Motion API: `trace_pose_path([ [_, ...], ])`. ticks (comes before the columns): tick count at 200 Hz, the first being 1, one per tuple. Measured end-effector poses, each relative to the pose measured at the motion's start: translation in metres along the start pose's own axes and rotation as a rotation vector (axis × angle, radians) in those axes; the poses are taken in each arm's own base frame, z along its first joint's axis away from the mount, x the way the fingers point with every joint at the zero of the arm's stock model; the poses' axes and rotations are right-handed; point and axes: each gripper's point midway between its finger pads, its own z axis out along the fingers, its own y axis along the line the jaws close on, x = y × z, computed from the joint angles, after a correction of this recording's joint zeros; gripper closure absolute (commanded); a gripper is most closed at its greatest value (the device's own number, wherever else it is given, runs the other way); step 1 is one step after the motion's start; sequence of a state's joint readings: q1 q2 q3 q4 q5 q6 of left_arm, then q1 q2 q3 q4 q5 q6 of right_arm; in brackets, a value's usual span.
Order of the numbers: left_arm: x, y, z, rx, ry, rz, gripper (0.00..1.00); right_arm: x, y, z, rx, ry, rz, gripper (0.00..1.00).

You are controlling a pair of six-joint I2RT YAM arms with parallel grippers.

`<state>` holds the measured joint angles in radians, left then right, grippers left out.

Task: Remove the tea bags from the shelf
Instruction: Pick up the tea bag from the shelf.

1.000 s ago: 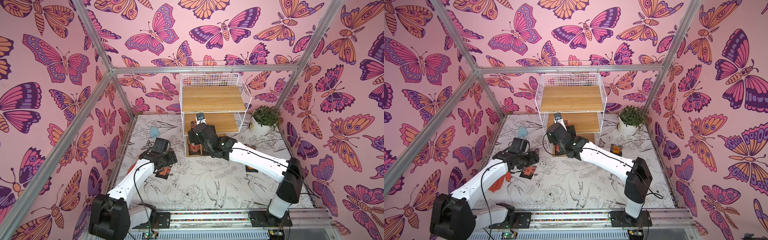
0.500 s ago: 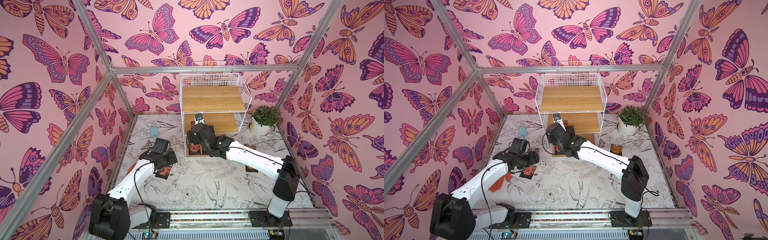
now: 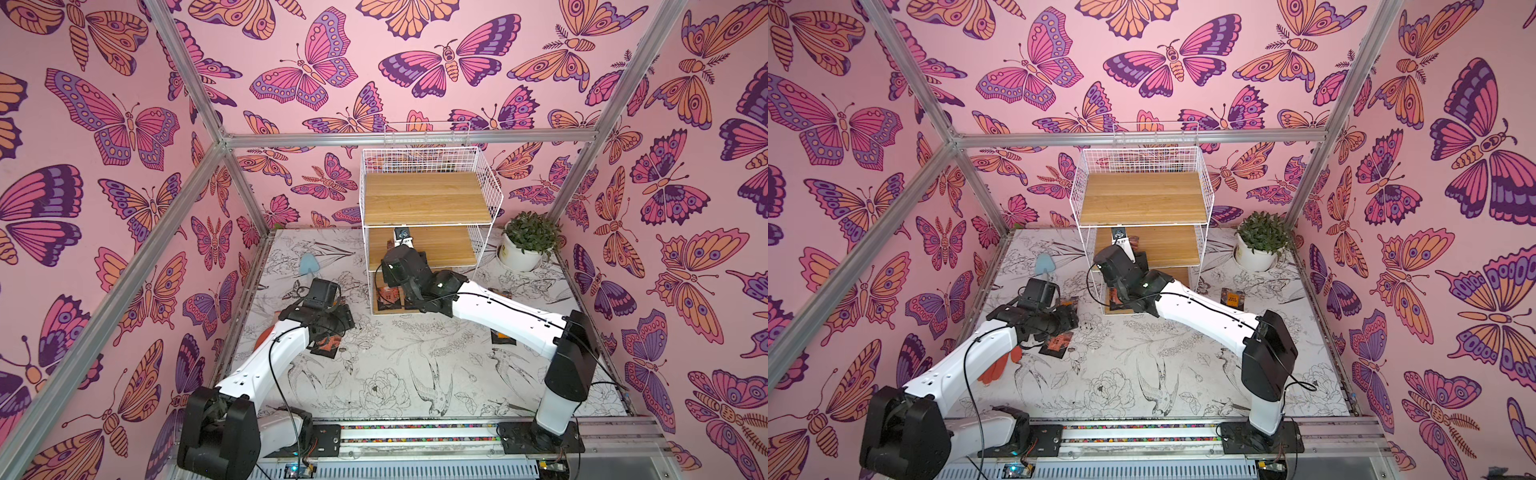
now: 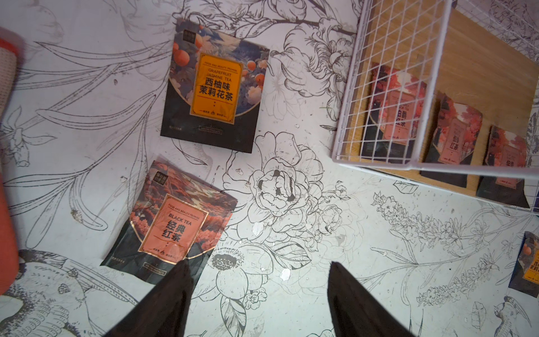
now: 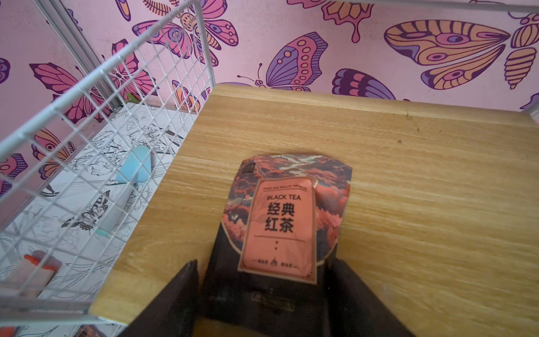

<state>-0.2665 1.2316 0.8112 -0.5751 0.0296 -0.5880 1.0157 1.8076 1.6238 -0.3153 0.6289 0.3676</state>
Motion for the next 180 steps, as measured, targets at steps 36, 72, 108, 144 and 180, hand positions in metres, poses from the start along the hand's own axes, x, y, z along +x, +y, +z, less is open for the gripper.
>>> trace_pose_path([
  [36,0.002,0.001,0.001,-0.004,0.005,0.000,0.24,0.000,-0.001,0.000,0.002,-0.004,0.002,0.50],
  [72,0.002,0.001,0.001,-0.003,0.005,0.000,0.24,0.000,-0.001,-0.003,-0.011,-0.002,-0.005,0.76],
  [108,0.001,0.001,-0.001,0.001,-0.002,0.000,0.24,0.001,-0.002,-0.007,-0.026,0.009,-0.026,0.90],
  [144,0.001,0.000,-0.002,0.003,-0.006,0.000,0.24,0.001,-0.006,-0.010,-0.040,0.026,-0.034,1.00],
  [180,0.000,0.000,-0.002,0.003,-0.008,-0.001,0.23,0.005,-0.007,-0.017,-0.071,0.048,-0.051,1.00],
])
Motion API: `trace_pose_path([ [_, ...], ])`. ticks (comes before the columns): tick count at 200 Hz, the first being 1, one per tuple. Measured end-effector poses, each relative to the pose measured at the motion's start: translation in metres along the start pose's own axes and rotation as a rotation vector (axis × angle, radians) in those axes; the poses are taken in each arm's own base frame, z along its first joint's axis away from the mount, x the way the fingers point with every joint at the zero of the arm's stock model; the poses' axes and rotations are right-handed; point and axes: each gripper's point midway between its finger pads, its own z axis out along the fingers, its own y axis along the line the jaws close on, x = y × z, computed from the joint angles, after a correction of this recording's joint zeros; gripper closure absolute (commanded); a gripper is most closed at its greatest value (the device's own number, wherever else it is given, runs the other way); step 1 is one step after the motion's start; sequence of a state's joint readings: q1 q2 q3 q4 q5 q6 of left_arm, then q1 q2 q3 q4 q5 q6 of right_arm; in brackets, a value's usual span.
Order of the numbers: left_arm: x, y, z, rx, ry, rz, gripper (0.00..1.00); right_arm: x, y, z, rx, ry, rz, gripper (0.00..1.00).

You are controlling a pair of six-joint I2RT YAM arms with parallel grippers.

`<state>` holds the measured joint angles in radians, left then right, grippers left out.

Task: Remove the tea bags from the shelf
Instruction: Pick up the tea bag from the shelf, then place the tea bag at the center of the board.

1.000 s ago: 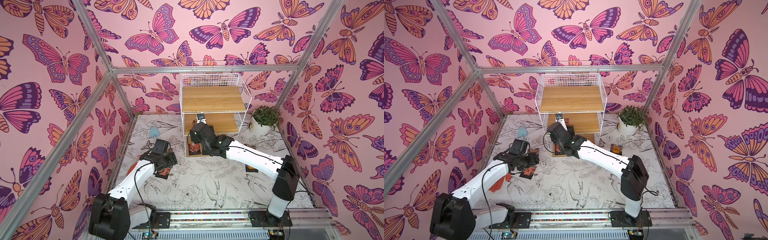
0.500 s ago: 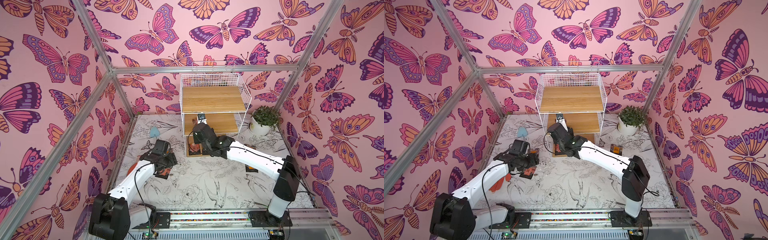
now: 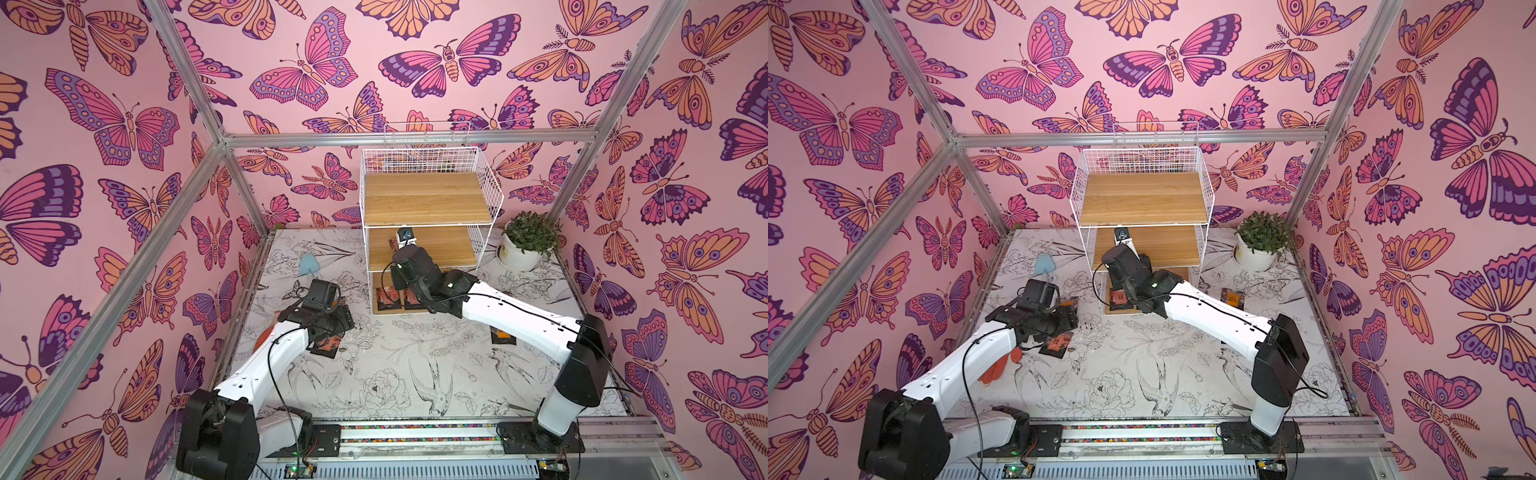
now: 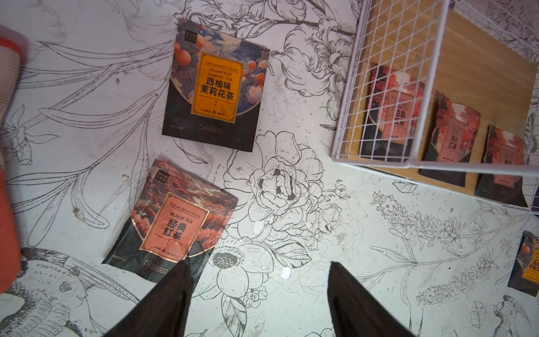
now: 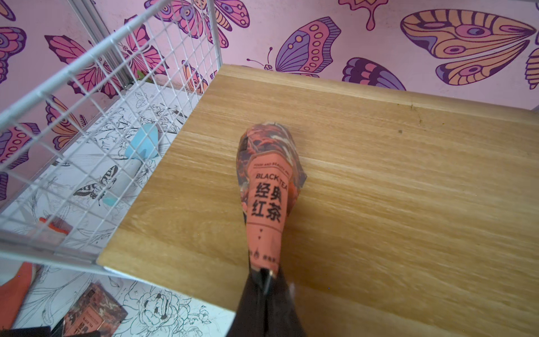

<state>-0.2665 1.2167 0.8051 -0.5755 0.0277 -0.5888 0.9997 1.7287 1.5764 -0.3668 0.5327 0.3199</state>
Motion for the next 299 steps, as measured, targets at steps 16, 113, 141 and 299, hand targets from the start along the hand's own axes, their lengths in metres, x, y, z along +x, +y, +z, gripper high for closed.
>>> trace_pose_path([
  [16,0.000,0.000,-0.001,0.001,-0.004,0.000,0.24,0.001,-0.002,-0.006,-0.014,0.012,-0.003,1.00],
  [113,-0.005,-0.004,-0.012,0.030,-0.038,0.002,0.24,0.011,-0.036,-0.088,-0.063,0.029,0.023,1.00],
  [141,-0.002,-0.005,-0.016,0.048,-0.046,0.003,0.24,0.044,-0.055,-0.121,-0.052,0.065,0.057,1.00],
  [299,0.012,0.000,-0.014,0.060,-0.023,-0.001,0.24,0.275,-0.158,-0.082,0.231,0.632,0.286,1.00],
])
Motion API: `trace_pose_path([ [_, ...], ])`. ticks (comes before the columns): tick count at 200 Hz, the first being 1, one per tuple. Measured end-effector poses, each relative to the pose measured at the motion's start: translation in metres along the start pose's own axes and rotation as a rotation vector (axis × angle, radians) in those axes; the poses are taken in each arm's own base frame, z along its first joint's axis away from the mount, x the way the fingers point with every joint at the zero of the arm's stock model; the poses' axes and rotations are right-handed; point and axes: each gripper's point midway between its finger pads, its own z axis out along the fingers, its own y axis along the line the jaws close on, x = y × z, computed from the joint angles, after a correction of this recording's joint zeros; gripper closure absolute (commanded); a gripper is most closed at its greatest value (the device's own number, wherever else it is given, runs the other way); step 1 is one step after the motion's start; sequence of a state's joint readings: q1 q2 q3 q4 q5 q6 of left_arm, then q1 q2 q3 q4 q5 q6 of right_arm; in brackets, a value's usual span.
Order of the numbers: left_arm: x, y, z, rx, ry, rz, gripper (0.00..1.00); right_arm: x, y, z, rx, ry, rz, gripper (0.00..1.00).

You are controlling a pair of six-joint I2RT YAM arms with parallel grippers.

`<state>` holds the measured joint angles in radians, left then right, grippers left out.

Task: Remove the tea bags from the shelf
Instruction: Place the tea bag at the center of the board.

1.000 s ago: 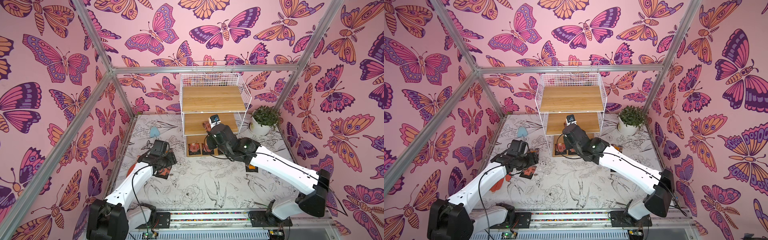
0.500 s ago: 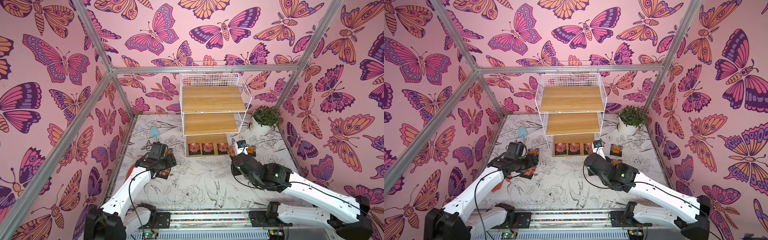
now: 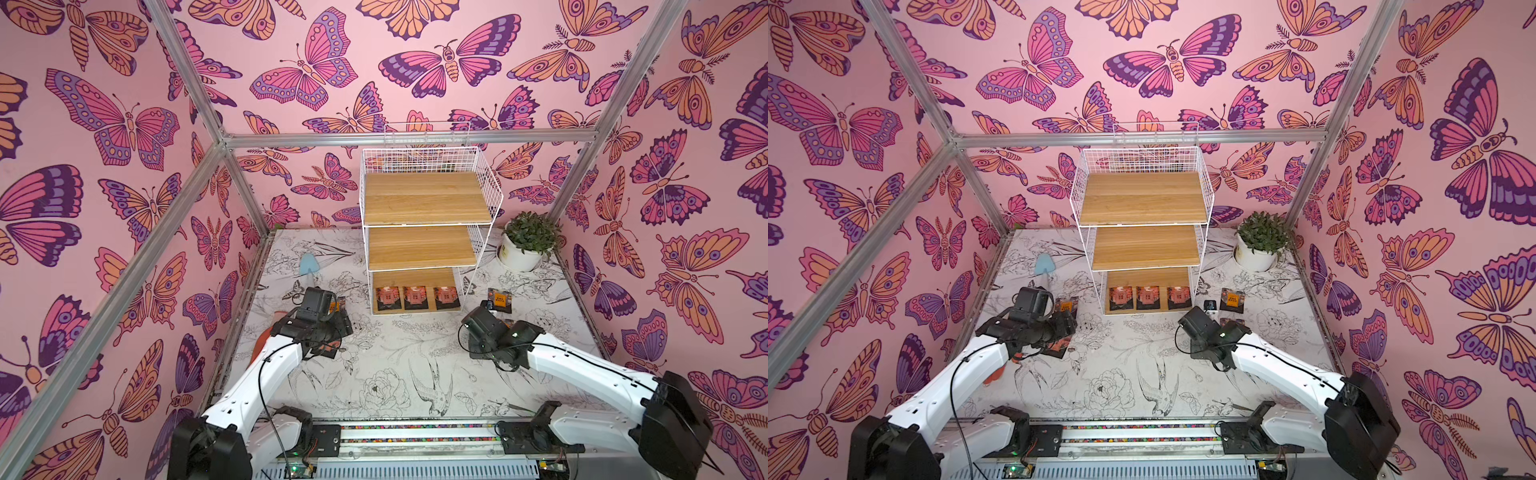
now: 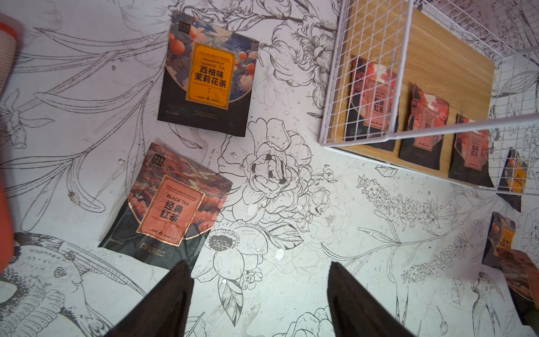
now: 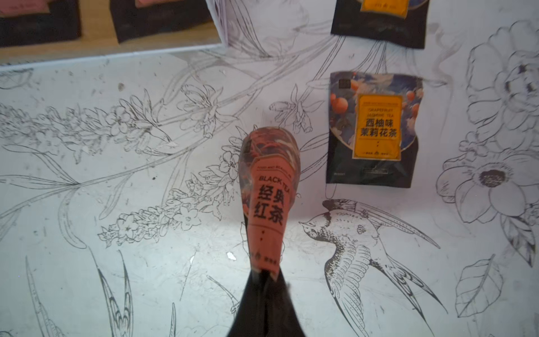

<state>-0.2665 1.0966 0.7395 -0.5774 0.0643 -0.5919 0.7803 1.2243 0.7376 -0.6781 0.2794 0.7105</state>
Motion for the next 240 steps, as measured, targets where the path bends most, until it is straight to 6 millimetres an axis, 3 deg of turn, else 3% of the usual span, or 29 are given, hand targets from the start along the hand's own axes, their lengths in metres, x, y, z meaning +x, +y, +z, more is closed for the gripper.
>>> trace_pose_path([
  [42,0.002,0.002,0.005,-0.012,0.018,-0.001,0.24,0.011,0.005,0.022,-0.009,0.101,-0.045,1.00],
  [87,0.004,0.003,0.007,-0.019,0.028,-0.002,0.24,0.008,0.012,0.027,-0.026,0.101,-0.079,1.00],
  [97,0.004,0.003,0.008,-0.021,0.031,-0.002,0.24,0.007,0.013,0.028,-0.028,0.106,-0.087,0.94],
  [127,0.004,0.004,0.009,-0.022,0.033,-0.002,0.24,0.006,0.016,0.030,-0.036,0.110,-0.087,0.62],
  [165,0.005,0.004,0.009,-0.023,0.035,-0.002,0.24,0.007,0.015,0.028,-0.036,0.116,-0.093,0.43],
  [201,0.005,0.004,0.010,-0.024,0.036,-0.002,0.24,-0.002,0.015,0.008,-0.058,0.084,-0.084,0.25],
  [216,0.005,0.004,0.010,-0.024,0.036,-0.002,0.24,-0.006,0.016,-0.001,-0.074,0.063,-0.080,0.29],
  [240,0.005,0.004,0.010,-0.024,0.036,-0.002,0.24,-0.009,0.015,-0.007,-0.088,0.048,-0.080,0.70],
])
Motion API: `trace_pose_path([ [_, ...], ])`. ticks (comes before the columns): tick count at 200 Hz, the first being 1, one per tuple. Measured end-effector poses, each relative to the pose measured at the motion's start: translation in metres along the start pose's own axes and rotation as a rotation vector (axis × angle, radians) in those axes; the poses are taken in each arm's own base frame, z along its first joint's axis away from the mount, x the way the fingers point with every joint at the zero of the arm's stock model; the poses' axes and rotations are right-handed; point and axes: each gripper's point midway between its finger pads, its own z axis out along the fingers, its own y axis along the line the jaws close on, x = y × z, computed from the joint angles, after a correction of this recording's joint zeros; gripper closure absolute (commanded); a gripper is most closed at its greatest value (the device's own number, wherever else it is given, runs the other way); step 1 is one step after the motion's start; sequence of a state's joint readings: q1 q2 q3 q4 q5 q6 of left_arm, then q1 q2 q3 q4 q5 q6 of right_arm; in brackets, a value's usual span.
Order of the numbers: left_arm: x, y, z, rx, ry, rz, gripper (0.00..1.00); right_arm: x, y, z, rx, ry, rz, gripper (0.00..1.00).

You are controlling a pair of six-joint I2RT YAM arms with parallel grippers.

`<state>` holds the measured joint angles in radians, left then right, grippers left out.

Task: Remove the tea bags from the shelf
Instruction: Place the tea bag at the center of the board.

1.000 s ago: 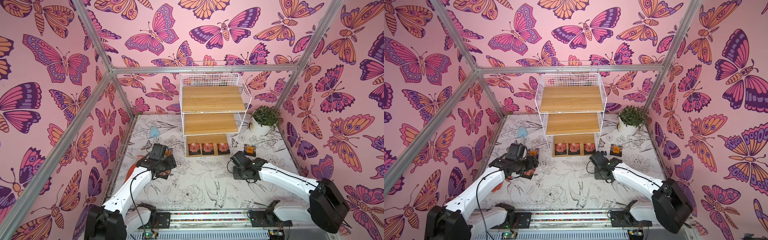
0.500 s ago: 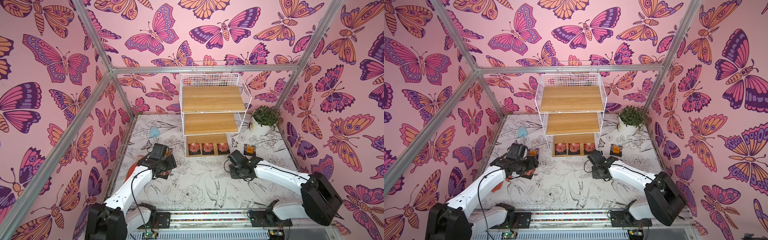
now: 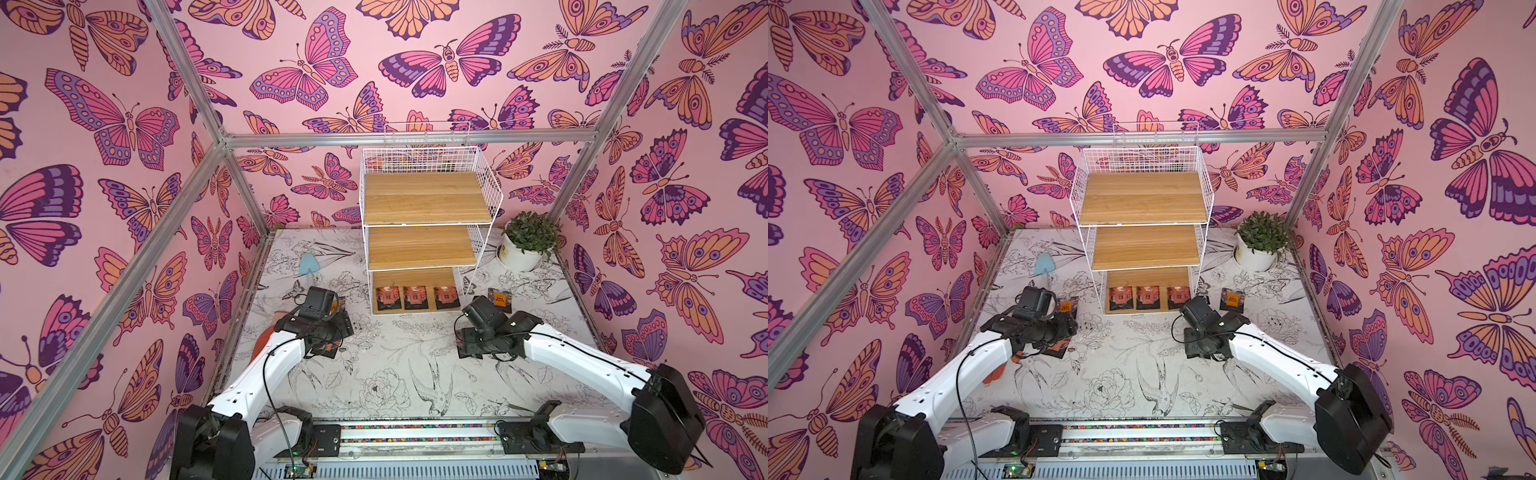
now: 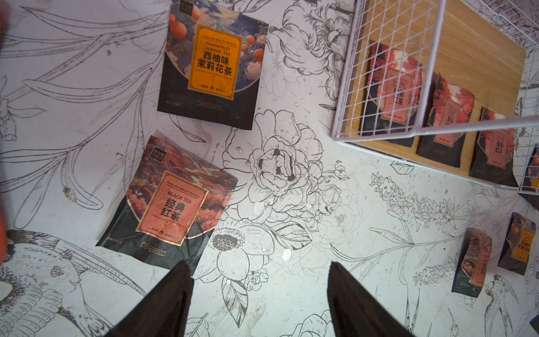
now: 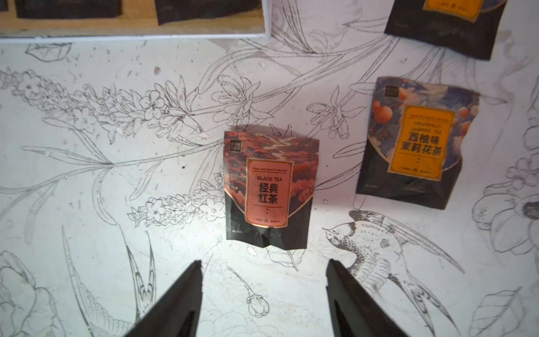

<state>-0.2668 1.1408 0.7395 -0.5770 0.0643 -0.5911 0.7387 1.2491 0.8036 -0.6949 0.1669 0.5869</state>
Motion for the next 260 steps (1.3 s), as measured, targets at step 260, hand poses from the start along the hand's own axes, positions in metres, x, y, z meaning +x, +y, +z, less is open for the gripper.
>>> trace_pose_path([
  [260,0.010,-0.001,0.003,-0.017,0.034,0.010,0.24,-0.014,-0.012,0.077,0.012,0.196,-0.024,0.99],
])
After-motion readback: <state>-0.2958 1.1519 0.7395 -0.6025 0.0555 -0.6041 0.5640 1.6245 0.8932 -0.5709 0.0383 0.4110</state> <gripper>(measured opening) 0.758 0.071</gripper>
